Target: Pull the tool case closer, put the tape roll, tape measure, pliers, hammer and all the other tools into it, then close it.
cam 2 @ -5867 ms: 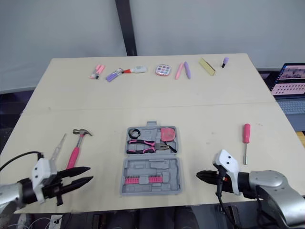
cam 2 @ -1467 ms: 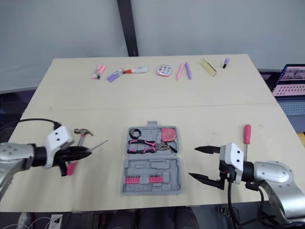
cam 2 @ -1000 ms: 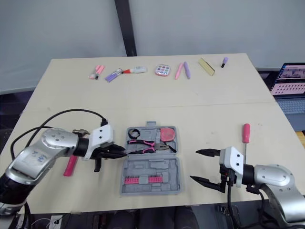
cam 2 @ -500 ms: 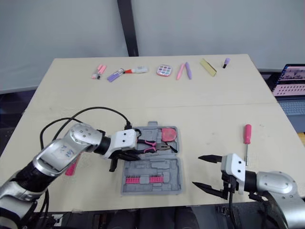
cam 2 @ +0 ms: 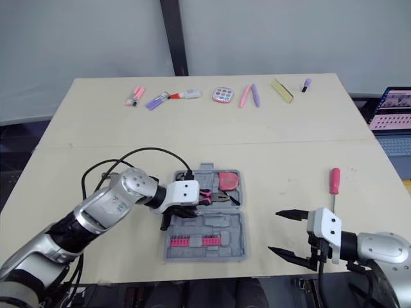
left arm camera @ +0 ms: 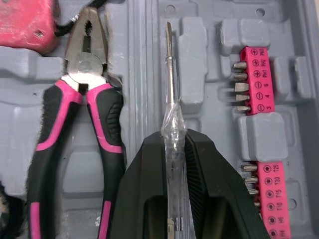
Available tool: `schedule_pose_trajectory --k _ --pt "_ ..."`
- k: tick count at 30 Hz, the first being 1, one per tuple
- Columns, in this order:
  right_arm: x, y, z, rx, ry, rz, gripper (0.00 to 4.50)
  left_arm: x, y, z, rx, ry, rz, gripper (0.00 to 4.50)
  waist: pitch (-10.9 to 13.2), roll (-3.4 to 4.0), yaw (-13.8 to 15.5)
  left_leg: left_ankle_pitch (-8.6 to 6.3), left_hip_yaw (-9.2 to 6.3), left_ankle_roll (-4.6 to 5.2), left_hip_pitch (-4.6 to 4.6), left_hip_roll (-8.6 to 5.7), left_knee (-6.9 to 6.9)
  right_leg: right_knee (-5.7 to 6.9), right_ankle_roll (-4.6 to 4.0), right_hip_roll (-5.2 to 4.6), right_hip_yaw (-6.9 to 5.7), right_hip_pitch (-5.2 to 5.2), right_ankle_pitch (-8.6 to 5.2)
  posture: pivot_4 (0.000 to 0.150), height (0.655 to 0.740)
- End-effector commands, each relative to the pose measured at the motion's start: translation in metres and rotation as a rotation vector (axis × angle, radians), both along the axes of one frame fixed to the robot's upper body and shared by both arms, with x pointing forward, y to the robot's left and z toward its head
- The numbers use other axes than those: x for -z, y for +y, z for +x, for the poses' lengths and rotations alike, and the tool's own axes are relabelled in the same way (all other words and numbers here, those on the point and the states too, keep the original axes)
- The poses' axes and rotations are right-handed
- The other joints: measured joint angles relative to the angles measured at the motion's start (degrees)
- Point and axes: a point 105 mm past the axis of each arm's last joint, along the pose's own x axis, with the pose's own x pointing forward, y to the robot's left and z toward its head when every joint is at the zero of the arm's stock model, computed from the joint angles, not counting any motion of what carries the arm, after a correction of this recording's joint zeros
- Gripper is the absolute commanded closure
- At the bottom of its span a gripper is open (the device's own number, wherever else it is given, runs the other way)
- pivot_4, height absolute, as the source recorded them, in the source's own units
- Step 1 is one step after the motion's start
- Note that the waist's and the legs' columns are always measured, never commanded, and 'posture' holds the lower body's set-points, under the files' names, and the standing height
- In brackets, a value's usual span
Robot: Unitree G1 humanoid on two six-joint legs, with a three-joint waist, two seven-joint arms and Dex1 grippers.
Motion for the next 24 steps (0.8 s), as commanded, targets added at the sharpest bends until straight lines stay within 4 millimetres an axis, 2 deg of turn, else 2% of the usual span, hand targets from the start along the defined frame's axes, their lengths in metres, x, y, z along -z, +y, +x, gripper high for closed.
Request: schedule_pose_trajectory --k 1,19,24 --pt "-0.008 0.001 -0.001 0.0 -0.035 0.004 0.0 -0.005 -0.004 0.003 0.018 -0.033 0.013 4.47 0.0 0.0 0.1 0.0 0.0 0.0 0.0 0.0 0.01 0.0 0.0 0.0 0.0 0.0 0.0 0.15 0.74" --pt "-0.008 0.002 -0.003 0.013 -0.03 0.007 0.0 0.001 -0.015 0.002 0.037 -0.04 0.033 4.47 0.0 0.0 1.06 -0.01 0.0 0.02 0.0 -0.01 0.11 0.0 0.01 -0.01 0.0 0.03 0.0 0.15 0.74" --pt "-0.007 0.002 -0.004 0.015 -0.027 0.012 0.0 -0.003 -0.016 0.006 0.036 -0.07 0.04 4.47 0.0 0.0 1.04 -0.01 0.0 0.02 0.0 -0.01 0.11 0.0 0.01 -0.01 0.0 0.03 0.0 0.15 0.74"
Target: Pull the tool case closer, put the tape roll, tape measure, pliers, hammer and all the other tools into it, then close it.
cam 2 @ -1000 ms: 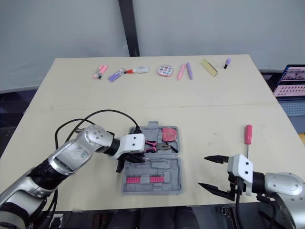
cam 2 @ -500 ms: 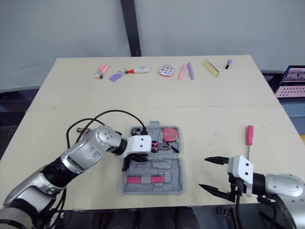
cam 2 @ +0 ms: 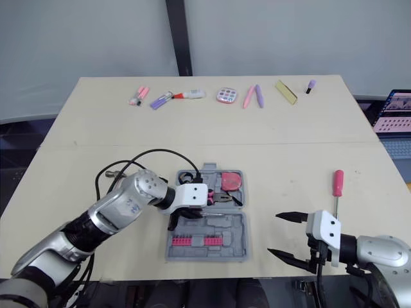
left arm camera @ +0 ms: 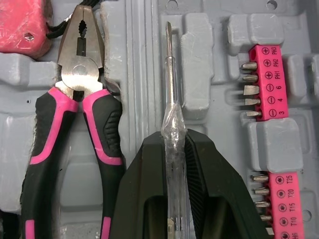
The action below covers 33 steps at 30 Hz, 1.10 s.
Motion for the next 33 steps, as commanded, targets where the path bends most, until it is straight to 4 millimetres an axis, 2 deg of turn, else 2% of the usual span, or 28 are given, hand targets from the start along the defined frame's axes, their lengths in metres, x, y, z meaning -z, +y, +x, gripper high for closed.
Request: schedule_pose_trajectory --k 1,19,33 --pt "-0.01 0.001 0.0 0.0 -0.038 0.013 0.0 -0.008 -0.002 0.003 0.014 -0.043 0.006 4.47 0.0 0.0 -0.01 0.0 0.0 0.0 0.0 0.0 0.0 0.0 0.0 0.0 0.0 0.0 0.0 0.15 0.74" --pt "-0.009 0.005 0.008 -0.024 -0.043 0.02 0.0 -0.01 -0.009 0.002 0.023 -0.014 0.085 4.47 0.0 0.0 -0.01 0.0 0.0 0.0 0.0 0.0 0.01 0.01 0.0 0.0 0.0 0.0 0.0 0.15 0.74" --pt "-0.008 0.005 0.005 -0.013 -0.035 0.024 0.0 -0.006 -0.016 0.004 0.017 -0.026 0.098 4.47 0.0 0.0 0.0 -0.01 0.0 0.01 0.0 -0.01 0.03 0.01 0.0 0.0 0.0 0.01 0.0 0.15 0.74"
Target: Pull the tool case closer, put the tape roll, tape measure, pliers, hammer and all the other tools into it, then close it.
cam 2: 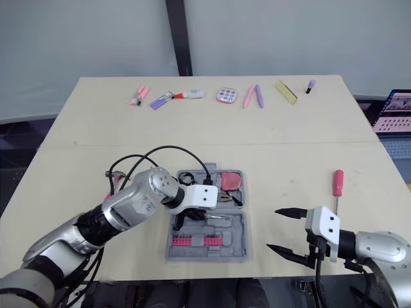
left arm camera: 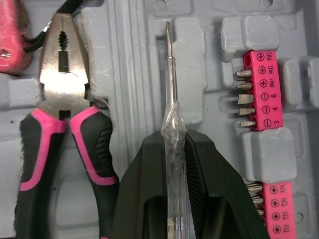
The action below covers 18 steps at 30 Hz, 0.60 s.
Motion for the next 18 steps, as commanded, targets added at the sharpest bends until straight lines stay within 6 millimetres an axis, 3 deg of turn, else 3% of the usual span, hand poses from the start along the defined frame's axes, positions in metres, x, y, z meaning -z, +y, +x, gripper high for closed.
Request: schedule_pose_trajectory --k 1,18 --pt "-0.006 0.0055 -0.0022 -0.018 -0.026 0.016 0.0 -0.0069 -0.0001 0.0053 0.0 -0.043 0.005 4.47 0.0 0.0 0.01 0.0 0.0 0.0 0.0 0.0 0.0 0.0 0.0 0.0 0.0 0.0 0.0 0.15 0.74" --pt "-0.0042 0.0075 -0.0019 -0.017 -0.023 0.023 0.0 -0.0135 0.0053 0.0066 -0.044 -0.057 0.002 4.47 0.0 0.0 0.02 0.0 0.0 0.0 0.0 0.0 0.0 0.01 0.0 0.0 0.0 0.0 0.0 0.15 0.74"
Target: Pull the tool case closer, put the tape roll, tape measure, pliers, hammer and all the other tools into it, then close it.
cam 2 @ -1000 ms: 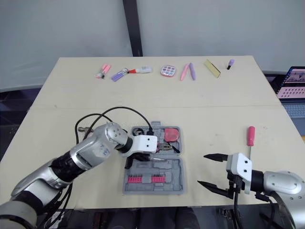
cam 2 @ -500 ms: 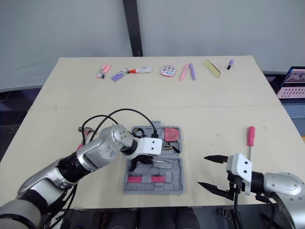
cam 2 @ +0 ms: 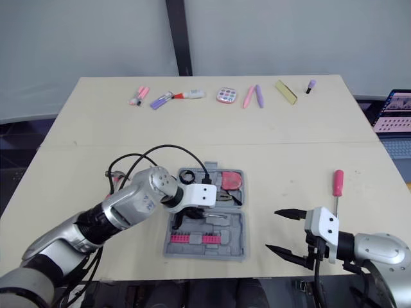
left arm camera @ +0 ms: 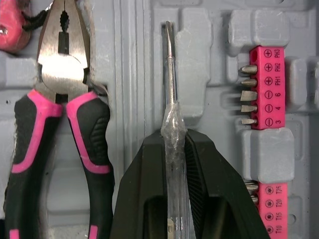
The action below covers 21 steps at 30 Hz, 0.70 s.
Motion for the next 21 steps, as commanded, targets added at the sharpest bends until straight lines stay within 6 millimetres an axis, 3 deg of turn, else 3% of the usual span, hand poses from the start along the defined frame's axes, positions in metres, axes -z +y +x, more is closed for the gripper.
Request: schedule_pose_trajectory --k 1,20,21 --pt "-0.0046 0.0057 -0.0009 -0.023 -0.02 0.01 0.0 -0.0131 -0.0019 0.0035 -0.004 -0.057 -0.022 4.47 0.0 0.0 0.02 0.0 0.0 0.0 0.0 0.0 0.0 0.0 0.0 0.0 0.0 0.0 0.0 0.15 0.74" --pt "-0.004 0.0072 0.0007 -0.02 -0.02 0.016 0.0 -0.0151 -0.0052 0.0073 -0.01 -0.055 -0.036 4.47 0.0 0.0 0.01 0.0 0.0 0.0 0.0 0.0 0.0 0.0 0.0 0.0 0.0 0.0 0.0 0.15 0.74" --pt "-0.0038 0.0073 0.0008 -0.02 -0.02 0.017 0.0 -0.0156 -0.0054 0.0065 -0.012 -0.047 -0.042 3.43 0.0 0.0 0.02 0.0 0.0 0.0 0.0 0.0 0.0 0.0 0.0 0.0 0.0 0.0 0.0 0.15 0.74"
